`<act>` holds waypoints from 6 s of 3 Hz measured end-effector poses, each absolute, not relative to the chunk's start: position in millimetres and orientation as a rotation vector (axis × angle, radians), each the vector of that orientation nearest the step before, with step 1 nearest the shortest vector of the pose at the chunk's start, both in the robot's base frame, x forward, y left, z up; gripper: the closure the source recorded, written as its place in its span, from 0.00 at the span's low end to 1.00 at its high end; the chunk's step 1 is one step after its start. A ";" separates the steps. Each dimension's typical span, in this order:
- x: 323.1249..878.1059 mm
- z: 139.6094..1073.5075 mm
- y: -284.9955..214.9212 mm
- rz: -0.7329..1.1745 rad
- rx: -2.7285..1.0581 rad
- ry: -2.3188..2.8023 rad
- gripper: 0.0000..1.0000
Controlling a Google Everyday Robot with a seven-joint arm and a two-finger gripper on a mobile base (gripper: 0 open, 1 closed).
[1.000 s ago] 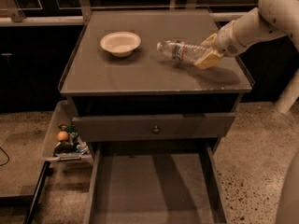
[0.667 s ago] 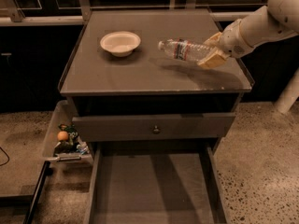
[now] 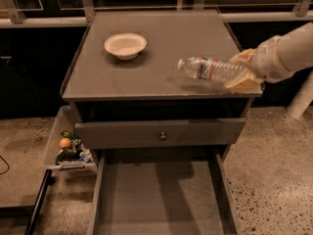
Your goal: Place water bottle into middle drawer
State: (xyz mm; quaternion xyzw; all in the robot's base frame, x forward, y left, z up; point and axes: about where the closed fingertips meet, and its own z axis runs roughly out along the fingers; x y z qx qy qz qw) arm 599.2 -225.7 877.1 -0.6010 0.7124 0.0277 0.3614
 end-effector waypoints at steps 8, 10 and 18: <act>496.9 581.9 -190.5 0.446 -1.623 1.898 1.00; 497.8 522.7 -177.3 0.509 -1.605 1.951 1.00; 502.2 370.4 -146.7 0.630 -1.494 1.951 0.34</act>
Offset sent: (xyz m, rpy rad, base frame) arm -0.1222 -0.0397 -0.0925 -0.0893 0.0999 0.0687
